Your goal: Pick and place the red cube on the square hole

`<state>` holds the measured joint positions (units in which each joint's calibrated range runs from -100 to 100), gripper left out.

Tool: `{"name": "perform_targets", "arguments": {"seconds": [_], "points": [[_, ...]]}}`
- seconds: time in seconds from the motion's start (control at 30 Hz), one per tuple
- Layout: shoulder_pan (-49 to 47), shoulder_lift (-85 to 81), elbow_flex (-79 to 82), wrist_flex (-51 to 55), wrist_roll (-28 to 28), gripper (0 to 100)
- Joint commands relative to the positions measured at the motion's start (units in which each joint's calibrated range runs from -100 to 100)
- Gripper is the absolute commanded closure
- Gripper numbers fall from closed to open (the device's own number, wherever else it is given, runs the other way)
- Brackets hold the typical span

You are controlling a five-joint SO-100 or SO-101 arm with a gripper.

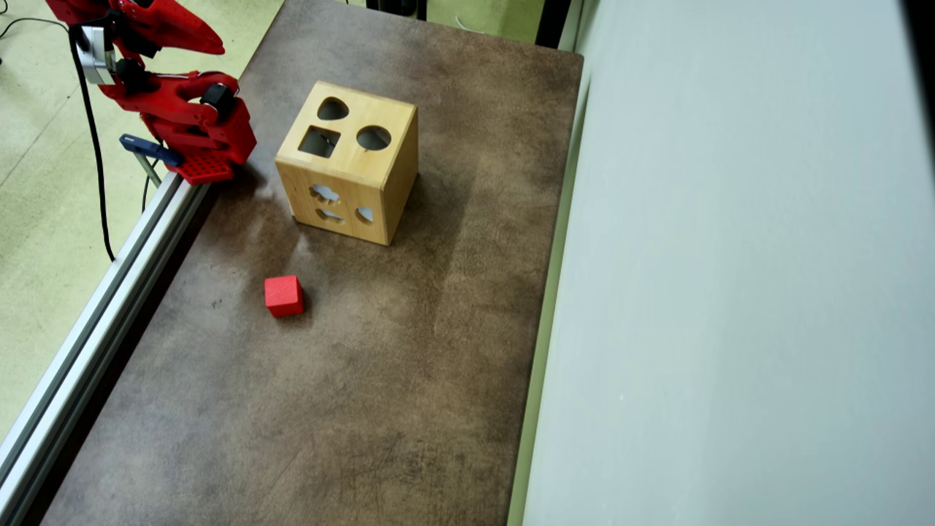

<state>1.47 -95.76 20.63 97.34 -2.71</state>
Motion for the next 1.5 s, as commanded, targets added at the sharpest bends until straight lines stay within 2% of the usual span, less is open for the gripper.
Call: {"name": "perform_targets", "arguments": {"seconds": [0.0,0.9,1.07,1.3,1.47], "points": [[-0.28,0.18,-0.33,0.65,-0.2,95],[0.53,2.73,-1.13,0.65,0.0,95],[0.68,20.39,-6.59,0.65,0.1,95],[11.9,47.23,-34.94,0.57,0.68,95],[22.6,60.05,-43.53,0.57,8.64,95]]}}
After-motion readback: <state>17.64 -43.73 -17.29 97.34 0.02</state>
